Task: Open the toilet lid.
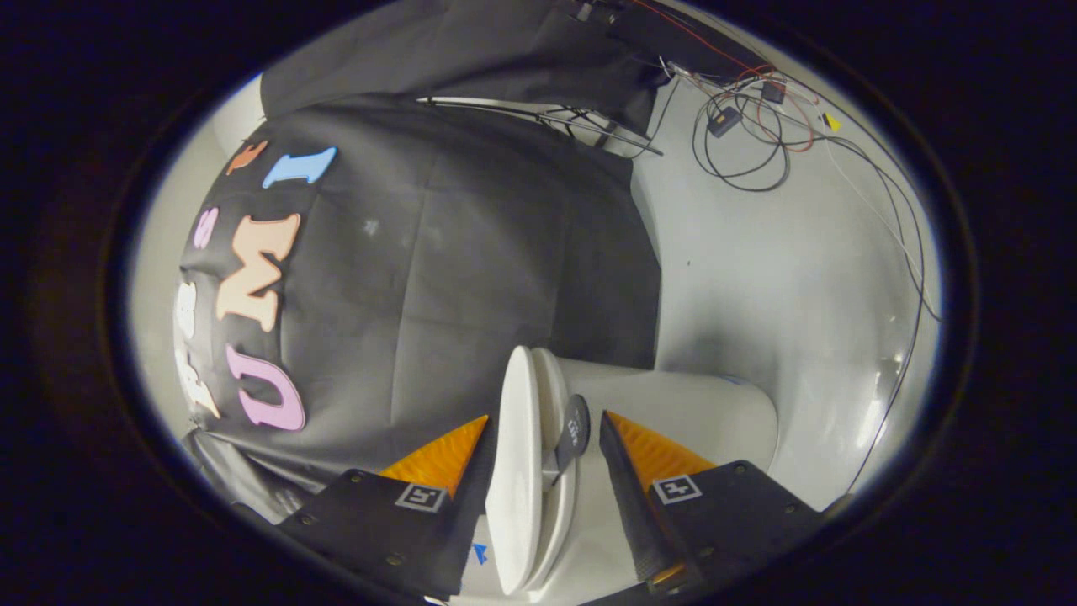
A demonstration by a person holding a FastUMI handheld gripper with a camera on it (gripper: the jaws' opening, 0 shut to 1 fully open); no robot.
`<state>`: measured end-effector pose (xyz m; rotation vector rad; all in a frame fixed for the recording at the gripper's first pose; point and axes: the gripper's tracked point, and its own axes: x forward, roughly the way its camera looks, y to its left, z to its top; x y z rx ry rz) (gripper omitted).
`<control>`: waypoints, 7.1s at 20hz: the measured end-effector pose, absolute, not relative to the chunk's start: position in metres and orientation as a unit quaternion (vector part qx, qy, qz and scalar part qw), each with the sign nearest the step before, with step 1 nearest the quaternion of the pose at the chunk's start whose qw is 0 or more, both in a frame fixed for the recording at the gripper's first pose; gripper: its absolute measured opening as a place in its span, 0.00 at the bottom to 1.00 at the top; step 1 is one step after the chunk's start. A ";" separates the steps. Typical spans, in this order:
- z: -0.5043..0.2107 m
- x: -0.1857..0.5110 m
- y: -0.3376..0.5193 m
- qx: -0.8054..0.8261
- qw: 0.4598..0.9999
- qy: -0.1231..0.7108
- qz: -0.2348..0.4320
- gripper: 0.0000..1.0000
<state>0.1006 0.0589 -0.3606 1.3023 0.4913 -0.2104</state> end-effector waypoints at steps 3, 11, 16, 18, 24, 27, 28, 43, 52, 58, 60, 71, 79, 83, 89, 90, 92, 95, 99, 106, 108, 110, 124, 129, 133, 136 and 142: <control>-0.374 0.109 0.070 0.595 0.756 0.256 -0.095 0.39; -0.326 0.116 0.088 0.460 0.842 0.275 -0.061 0.01; -0.217 0.141 0.136 0.421 0.887 0.184 0.039 0.01; -0.179 0.146 0.160 0.393 0.904 0.159 0.054 0.01; -0.093 0.137 0.239 0.291 0.943 0.138 0.080 0.01; -0.070 0.132 0.268 0.248 0.954 0.133 0.101 0.01; -0.067 0.129 0.277 0.234 0.957 0.132 0.107 0.01; -0.018 0.097 0.389 0.057 0.977 0.104 0.180 0.01; -0.024 0.071 0.450 -0.031 0.969 0.076 0.233 0.02; -0.027 0.056 0.487 -0.035 0.961 0.072 0.266 0.03; -0.027 0.053 0.497 -0.034 0.959 0.072 0.271 0.03; -0.029 0.047 0.508 -0.026 0.961 0.080 0.263 0.07; -0.025 0.039 0.493 -0.056 0.963 0.089 0.249 0.07; -0.002 0.025 0.485 -0.011 0.963 0.063 0.263 0.12; 0.041 0.026 0.440 -0.007 0.970 0.024 0.242 0.12; 0.048 0.028 0.432 -0.005 0.971 0.017 0.237 0.12; 0.063 0.032 0.407 -0.011 0.976 0.003 0.219 0.11; 0.075 0.042 0.364 -0.028 0.982 -0.010 0.188 0.11; 0.071 0.062 0.286 -0.060 0.987 -0.005 0.151 0.11; 0.042 0.084 0.109 -0.090 0.994 0.021 0.050 0.12; 0.031 0.086 0.066 -0.090 0.995 0.032 0.027 0.12; 0.018 0.085 0.034 -0.091 0.995 0.045 0.013 0.12; -0.046 0.079 -0.016 -0.044 0.995 0.085 -0.006 0.12; -0.052 0.075 -0.027 -0.034 0.995 0.087 -0.017 0.12; -0.052 0.073 -0.034 -0.025 0.996 0.082 -0.027 0.12; -0.050 0.072 -0.037 -0.020 0.996 0.080 -0.030 0.12; -0.052 0.071 -0.038 -0.015 0.996 0.079 -0.031 0.12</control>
